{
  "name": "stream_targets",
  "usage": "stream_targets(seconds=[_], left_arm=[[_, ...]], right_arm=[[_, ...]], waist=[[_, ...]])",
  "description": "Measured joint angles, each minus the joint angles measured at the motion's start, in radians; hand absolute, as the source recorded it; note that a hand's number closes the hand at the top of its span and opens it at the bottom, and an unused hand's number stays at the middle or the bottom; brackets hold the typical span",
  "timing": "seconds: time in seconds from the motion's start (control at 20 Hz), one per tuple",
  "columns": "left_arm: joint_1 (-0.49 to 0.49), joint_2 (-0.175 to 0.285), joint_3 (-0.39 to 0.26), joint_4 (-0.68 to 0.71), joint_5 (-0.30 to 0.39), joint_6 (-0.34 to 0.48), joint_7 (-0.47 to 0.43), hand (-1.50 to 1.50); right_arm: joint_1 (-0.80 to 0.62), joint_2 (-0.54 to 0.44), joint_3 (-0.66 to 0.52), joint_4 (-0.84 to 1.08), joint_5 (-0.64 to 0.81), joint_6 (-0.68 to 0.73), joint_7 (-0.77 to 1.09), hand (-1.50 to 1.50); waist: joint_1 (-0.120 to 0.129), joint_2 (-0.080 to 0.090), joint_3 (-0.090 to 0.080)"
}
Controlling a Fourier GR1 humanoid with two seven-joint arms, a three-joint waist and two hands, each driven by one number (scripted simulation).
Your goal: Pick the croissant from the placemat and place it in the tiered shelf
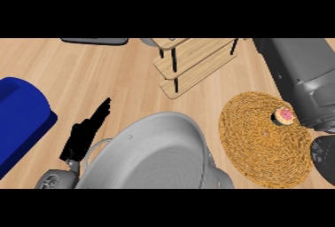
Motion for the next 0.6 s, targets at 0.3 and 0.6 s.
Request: stream_targets(seconds=[0.3,0.6], left_arm=[[-0.001,0.005,0.009,0.007,0.000,-0.002,0.001,0.00],[0.015,0.006,0.014,0.001,0.000,0.001,-0.009,0.00]], right_arm=[[0.013,-0.057,-0.094,-0.030,-0.077,-0.131,-0.031,-1.50],[0.068,-0.208,-0.152,-0.038,-0.107,-0.216,-0.014,-1.50]], waist=[[-0.003,0.004,-0.002],[-0.018,0.000,-0.002]])
